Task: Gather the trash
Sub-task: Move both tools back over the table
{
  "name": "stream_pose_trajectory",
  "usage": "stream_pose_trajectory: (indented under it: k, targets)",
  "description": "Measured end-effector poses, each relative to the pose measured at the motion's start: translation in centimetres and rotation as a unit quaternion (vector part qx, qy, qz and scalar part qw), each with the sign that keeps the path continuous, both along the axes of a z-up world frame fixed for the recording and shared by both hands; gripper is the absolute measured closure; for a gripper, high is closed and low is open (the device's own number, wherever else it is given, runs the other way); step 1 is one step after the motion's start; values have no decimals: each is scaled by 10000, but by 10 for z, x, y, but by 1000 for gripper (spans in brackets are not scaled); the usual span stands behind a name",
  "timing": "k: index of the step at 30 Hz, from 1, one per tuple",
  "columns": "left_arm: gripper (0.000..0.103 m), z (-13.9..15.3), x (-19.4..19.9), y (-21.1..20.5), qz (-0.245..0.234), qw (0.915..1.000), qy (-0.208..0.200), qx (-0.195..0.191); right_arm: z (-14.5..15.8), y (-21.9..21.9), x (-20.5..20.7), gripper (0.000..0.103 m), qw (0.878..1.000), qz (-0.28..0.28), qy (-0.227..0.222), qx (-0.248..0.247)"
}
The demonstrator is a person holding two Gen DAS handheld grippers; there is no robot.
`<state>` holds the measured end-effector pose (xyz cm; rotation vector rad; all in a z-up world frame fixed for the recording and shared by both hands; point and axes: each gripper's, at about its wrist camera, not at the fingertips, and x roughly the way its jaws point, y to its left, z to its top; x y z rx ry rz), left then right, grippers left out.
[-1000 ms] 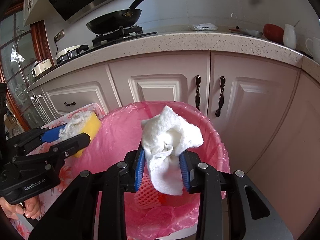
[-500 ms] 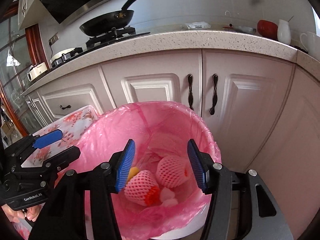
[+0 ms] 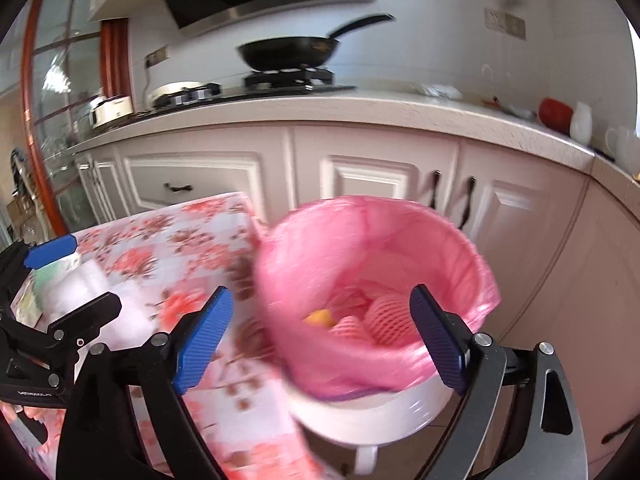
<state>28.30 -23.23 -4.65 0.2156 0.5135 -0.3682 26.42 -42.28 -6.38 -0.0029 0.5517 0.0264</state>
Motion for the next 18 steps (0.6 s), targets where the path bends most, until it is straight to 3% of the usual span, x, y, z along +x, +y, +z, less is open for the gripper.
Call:
stream_pose_trajectory:
  k: [9,18]
  targets:
    - [5,-23,-66,111,912,9951,177,-341,-22,92,-31,18,9980,586,239,83]
    - [5,-61,-110,209,1709,9840,496,-56,-58,169,-45,18,9906,1138,755,-73]
